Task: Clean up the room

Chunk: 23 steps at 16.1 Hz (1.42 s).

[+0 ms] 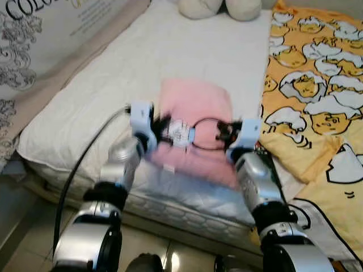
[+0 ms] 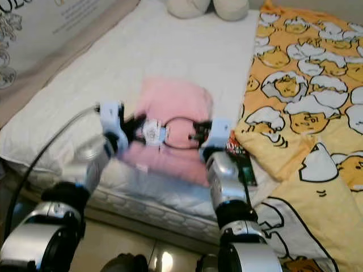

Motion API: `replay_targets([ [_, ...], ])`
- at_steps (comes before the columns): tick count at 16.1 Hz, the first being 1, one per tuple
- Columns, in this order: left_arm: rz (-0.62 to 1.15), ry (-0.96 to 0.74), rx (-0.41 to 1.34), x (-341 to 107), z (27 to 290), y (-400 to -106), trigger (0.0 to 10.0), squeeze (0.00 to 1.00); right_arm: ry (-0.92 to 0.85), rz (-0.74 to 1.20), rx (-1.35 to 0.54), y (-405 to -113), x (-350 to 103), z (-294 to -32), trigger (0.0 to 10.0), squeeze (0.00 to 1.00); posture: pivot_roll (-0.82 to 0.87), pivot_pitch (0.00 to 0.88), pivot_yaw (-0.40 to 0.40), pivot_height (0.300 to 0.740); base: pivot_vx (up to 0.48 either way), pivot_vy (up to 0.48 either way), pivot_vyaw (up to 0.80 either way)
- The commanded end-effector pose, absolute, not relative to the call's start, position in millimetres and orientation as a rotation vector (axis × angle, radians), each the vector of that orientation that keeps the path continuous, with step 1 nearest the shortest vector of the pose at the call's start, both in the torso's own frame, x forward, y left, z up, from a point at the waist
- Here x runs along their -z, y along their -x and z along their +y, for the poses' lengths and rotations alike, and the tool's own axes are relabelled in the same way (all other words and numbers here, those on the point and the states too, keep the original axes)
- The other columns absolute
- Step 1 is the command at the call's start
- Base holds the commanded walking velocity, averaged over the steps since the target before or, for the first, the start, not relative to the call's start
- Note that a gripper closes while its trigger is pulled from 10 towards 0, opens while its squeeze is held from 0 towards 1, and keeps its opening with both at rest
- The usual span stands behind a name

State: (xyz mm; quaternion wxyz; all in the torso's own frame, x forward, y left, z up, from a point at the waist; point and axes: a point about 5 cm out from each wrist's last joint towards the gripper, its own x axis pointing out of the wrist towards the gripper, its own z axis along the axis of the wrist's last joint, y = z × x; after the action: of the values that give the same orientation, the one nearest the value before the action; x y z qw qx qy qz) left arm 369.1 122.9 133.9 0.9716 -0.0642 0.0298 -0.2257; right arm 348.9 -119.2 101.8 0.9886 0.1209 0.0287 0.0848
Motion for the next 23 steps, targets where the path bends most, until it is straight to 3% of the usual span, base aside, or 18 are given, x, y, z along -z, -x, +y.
replay_targets([
  [1,-0.06,0.1,0.426,-163.6,132.2,-377.0,0.0,0.0,-0.222,-0.082,-0.147,-358.5,-136.4,-125.1,0.0,0.0,-0.17,0.0,0.085,0.74,0.0,0.0,0.0],
  [3,-0.128,0.031,0.429,-184.9,137.1,-382.5,0.0,0.0,-0.215,-0.143,-0.153,-360.6,-152.5,-124.7,0.0,0.0,-0.17,0.0,0.087,0.74,0.0,0.0,0.0],
  [7,-0.129,0.011,0.408,-187.2,136.0,-383.9,0.0,0.0,-0.154,-0.157,-0.129,-359.5,-157.6,-128.5,0.0,0.0,-0.18,0.0,0.097,0.74,0.0,0.0,0.0],
  [8,-0.128,0.0,0.395,-186.7,136.5,-384.2,2.9,0.0,-0.122,-0.162,-0.124,-358.9,-158.7,-129.3,0.0,0.0,-0.18,0.0,0.099,0.74,0.0,0.0,0.0],
  [9,-0.124,0.002,0.378,-184.7,137.9,-384.6,10.0,0.0,-0.099,-0.163,-0.126,-357.4,-158.2,-129.7,10.0,0.0,-0.18,0.0,0.1,0.74,0.0,0.0,0.0],
  [15,0.01,-0.039,0.315,-145.5,140.8,-378.6,10.0,0.0,-0.062,-0.099,-0.113,-337.6,-131.1,-135.9,10.0,0.0,-0.2,0.0,0.102,0.74,0.0,0.465,0.0],
  [23,-0.004,-0.034,0.306,-149.3,141.4,-382.4,10.0,0.0,-0.052,-0.057,-0.143,-329.0,-117.4,-133.0,10.0,0.0,-0.2,0.0,0.106,0.74,0.0,0.476,0.0],
])
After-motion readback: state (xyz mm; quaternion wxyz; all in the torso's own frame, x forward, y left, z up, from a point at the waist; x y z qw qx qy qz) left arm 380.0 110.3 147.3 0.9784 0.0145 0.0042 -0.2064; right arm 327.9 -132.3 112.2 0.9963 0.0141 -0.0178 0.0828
